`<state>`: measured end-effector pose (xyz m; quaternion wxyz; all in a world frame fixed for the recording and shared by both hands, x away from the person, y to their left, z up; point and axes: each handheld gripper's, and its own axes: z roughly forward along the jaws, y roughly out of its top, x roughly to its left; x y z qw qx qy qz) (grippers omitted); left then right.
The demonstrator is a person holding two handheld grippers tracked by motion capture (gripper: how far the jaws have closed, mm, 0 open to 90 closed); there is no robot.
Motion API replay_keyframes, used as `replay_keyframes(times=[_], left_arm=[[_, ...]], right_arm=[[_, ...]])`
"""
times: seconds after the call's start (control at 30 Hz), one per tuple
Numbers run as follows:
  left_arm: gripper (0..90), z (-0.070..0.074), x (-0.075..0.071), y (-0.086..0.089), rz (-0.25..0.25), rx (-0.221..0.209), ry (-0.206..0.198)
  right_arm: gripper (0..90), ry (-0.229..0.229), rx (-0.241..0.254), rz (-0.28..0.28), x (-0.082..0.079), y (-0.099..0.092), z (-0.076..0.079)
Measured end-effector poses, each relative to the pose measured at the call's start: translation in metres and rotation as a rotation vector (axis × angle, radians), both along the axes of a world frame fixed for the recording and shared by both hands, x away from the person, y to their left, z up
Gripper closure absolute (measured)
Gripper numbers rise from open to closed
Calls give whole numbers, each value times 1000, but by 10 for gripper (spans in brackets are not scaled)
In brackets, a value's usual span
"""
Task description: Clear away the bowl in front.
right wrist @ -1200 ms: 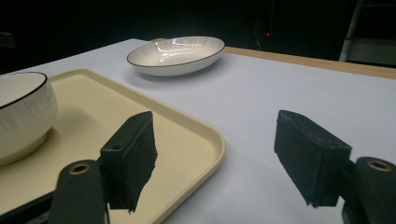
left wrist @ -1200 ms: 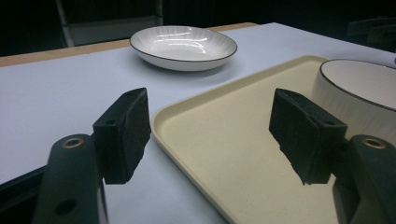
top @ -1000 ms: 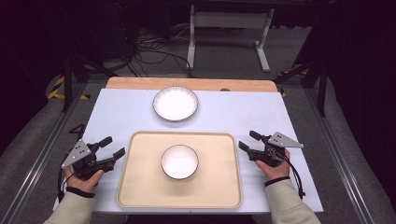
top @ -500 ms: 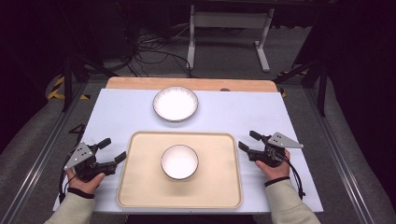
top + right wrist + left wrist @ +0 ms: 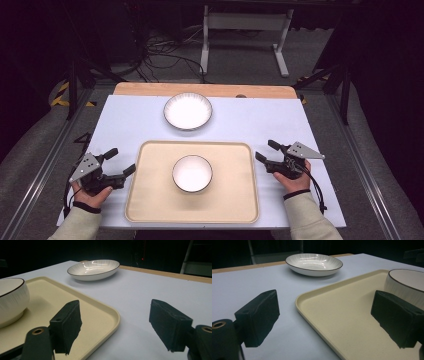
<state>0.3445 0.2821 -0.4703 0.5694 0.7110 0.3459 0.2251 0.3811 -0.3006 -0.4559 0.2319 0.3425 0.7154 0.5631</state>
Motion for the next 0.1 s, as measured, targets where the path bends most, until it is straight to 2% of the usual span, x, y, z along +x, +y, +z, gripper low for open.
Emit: replay_keyframes(times=[0.1], left_arm=[[90, 0, 0, -1, 2, -7, 1]], right_arm=[[257, 0, 1, -1, 0, 0, 0]])
